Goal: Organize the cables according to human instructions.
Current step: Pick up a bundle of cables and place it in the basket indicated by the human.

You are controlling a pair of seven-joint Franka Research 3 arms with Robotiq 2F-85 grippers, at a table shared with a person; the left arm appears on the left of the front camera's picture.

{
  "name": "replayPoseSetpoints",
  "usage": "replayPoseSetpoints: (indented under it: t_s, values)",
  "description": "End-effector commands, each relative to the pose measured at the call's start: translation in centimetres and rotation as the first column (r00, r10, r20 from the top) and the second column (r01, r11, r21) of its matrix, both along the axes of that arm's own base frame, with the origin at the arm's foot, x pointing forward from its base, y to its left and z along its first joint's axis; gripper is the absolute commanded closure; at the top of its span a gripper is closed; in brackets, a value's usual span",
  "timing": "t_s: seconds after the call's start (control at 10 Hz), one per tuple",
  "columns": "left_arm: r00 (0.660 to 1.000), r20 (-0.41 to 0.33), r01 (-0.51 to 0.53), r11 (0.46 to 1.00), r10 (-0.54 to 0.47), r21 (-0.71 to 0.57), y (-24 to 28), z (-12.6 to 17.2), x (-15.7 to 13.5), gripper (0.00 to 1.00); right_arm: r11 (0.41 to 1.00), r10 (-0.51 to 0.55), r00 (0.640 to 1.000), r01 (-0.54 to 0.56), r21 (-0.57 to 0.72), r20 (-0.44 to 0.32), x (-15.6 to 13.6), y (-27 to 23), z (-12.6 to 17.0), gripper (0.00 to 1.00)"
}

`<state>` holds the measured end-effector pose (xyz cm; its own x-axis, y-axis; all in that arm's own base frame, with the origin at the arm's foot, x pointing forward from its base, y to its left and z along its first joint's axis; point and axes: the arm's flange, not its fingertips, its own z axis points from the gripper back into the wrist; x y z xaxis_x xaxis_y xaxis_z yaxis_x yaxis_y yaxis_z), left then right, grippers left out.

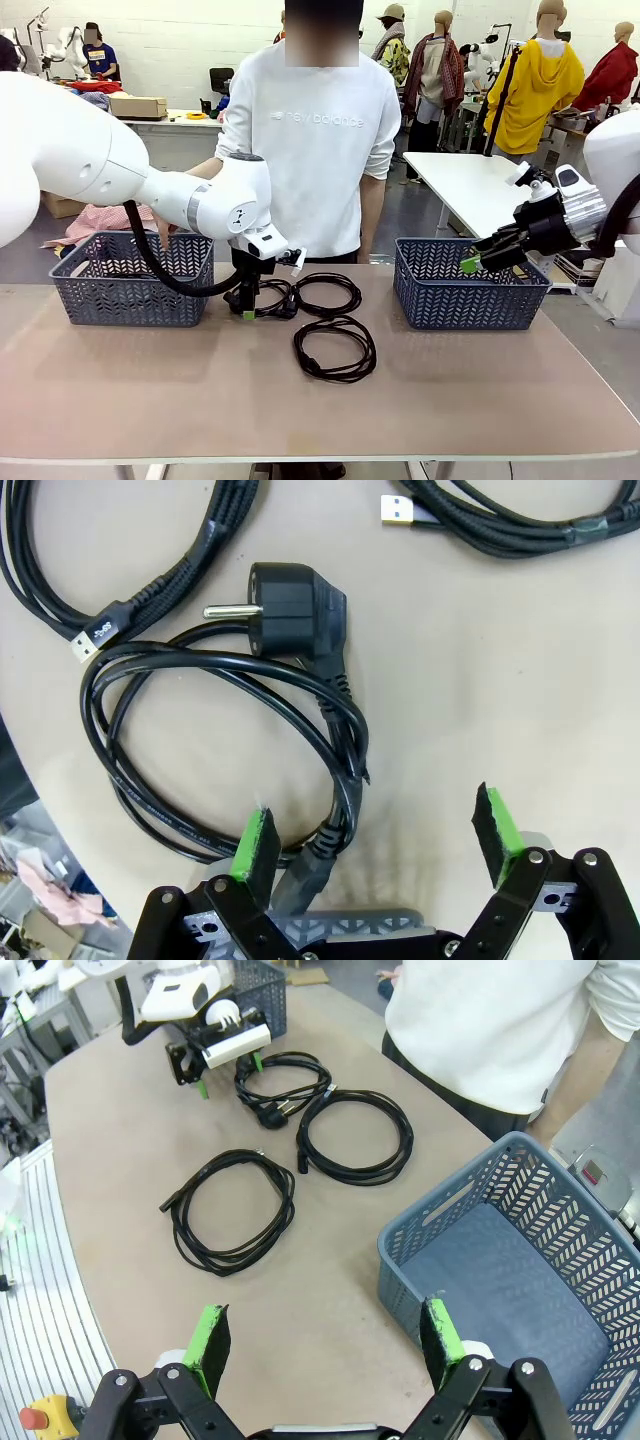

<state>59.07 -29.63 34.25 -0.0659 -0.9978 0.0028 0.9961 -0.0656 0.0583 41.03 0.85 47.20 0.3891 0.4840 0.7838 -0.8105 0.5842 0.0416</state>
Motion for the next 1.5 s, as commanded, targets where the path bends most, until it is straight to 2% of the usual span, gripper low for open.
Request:
replayPoseSetpoints:
  t_s: [0.0,0.1,1.1,1.2,1.3,1.4]
  values:
    - [1.000,-0.008,-0.022,1.000,0.022,0.008,-0.1,-0.5,0.7,0.00,1.000,0.013,0.999,-0.013,0.022,0.030,0.5,0.0,-0.2,0.00]
    - [0.999,-0.027,-0.027,1.000,0.026,-0.003,-0.1,-1.0,0.9,0.00,1.000,0.013,0.999,-0.013,0.022,0.030,0.5,0.0,-0.2,0.00]
    - [0.998,-0.034,-0.044,0.999,0.044,-0.002,0.3,-2.6,1.9,0.00,1.000,0.013,0.999,-0.013,0.022,0.030,0.5,0.0,-0.2,0.00]
    - [0.999,-0.032,-0.036,0.999,0.036,0.001,0.3,-2.8,2.0,0.02,1.000,0.013,0.999,-0.013,0.022,0.030,0.5,0.0,-0.2,0.00]
    - [0.999,-0.033,-0.042,0.999,0.042,-0.001,0.2,-2.8,2.1,0.19,1.000,0.013,0.999,-0.013,0.022,0.030,0.5,0.0,-0.2,0.00]
    - [0.998,-0.034,-0.044,0.999,0.044,-0.008,0.2,-2.7,2.1,0.21,1.000,0.013,0.999,-0.013,0.022,0.030,0.5,0.0,-0.2,0.00]
